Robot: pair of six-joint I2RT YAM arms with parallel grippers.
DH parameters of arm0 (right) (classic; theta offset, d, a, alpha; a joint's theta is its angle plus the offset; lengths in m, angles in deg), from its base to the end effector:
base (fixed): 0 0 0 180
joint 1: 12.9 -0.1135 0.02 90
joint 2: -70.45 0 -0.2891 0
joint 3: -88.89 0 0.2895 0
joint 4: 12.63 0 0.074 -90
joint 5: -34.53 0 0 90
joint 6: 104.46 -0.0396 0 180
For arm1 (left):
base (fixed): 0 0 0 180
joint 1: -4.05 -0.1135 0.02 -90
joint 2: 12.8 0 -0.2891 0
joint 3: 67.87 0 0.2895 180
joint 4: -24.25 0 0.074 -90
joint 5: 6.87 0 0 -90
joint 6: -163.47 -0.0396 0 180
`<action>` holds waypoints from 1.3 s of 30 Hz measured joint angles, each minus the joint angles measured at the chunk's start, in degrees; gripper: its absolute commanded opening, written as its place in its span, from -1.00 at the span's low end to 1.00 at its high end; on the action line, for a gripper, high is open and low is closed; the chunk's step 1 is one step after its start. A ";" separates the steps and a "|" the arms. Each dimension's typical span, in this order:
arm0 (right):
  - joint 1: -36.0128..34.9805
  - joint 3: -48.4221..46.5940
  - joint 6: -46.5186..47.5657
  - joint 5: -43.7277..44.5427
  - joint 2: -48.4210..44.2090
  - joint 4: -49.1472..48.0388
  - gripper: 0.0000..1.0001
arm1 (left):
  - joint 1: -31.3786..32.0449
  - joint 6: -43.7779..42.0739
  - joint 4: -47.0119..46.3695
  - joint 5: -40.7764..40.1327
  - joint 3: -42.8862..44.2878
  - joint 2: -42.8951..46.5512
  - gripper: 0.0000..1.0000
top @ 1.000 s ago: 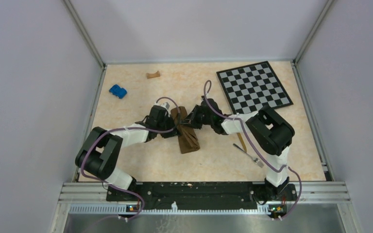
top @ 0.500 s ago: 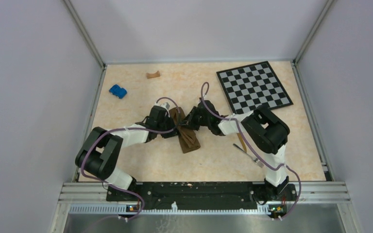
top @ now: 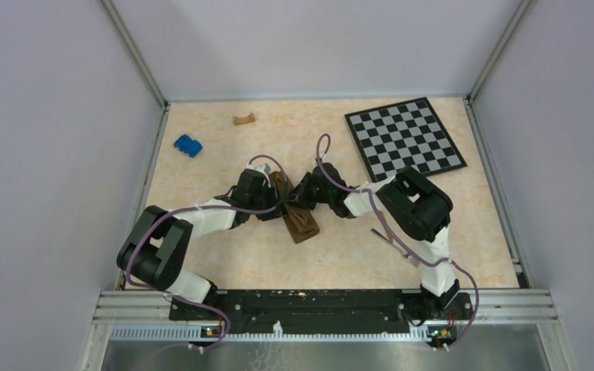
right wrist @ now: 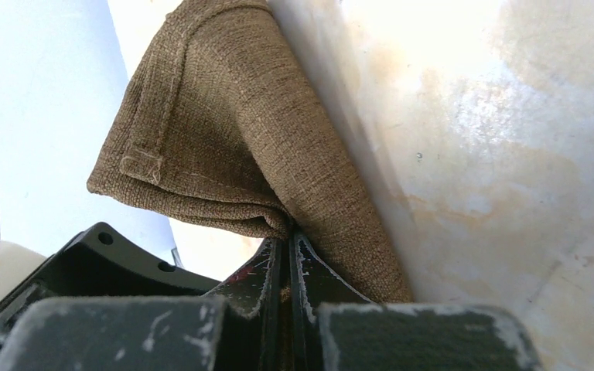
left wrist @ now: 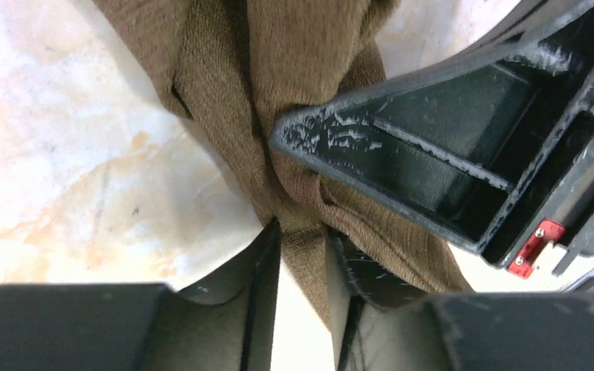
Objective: Fold the napkin into a case and place the utensils inside
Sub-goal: Stuff the top corner of the smaller-rectangle-folded napkin at the center of the board.
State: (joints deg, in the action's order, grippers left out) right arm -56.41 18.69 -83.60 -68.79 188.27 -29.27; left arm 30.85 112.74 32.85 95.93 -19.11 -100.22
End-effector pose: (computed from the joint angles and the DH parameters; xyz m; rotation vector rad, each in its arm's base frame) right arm 0.3176 0.3141 0.0974 0.3828 2.4080 1.3035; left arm 0.2723 -0.1474 0.1387 -0.1640 2.5207 -0.7756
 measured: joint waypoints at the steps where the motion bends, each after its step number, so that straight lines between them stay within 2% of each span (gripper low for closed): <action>1: -0.04 0.00 0.07 0.04 0.00 -0.20 -1.00 | 0.02 -0.22 0.44 -0.26 -0.20 0.72 -0.09; 4: -0.26 0.04 0.46 0.24 0.00 -0.59 -1.00 | -0.28 -0.81 4.44 -1.57 -0.96 4.52 0.20; 8: -0.33 0.09 1.42 0.24 0.02 -0.81 -1.00 | -3.89 -1.36 10.05 -2.19 -0.87 11.26 0.39; 10: -0.33 0.11 1.86 0.24 0.02 -0.96 -1.00 | -5.62 -1.53 11.74 -2.51 0.46 12.94 0.63; 13: -0.35 0.13 2.51 0.22 0.11 -1.27 -1.00 | -6.84 -2.16 14.56 -3.02 6.45 10.82 0.74; 16: -0.37 0.22 2.97 0.20 0.13 -1.68 -1.00 | -6.62 -2.58 16.20 -2.49 15.61 4.11 0.77; 19: -0.37 0.46 3.39 0.22 0.13 -2.03 -1.00 | -6.08 -2.34 16.72 -3.30 21.20 -1.55 0.70; 28: -0.37 0.44 4.17 0.20 0.13 -2.08 -1.00 | -3.98 -1.40 23.91 -9.18 26.82 -11.02 0.46; 32: -0.44 0.44 4.74 0.22 0.13 -2.08 -1.00 | -3.39 -1.53 25.14 -11.19 28.89 -13.05 0.06; 35: -0.68 0.39 5.88 0.42 0.13 -2.08 -1.00 | -3.28 -2.19 25.70 -12.76 30.49 -14.56 -0.14; 39: -0.96 0.33 8.55 0.24 0.09 -2.16 -0.45 | -3.30 -3.58 26.14 -14.29 31.34 -15.63 -0.44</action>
State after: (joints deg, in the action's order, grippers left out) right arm -57.37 19.02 -75.06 -68.55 188.36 -31.43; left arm 27.55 109.15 58.99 81.63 12.23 -115.85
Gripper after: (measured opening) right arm 0.092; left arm 0.380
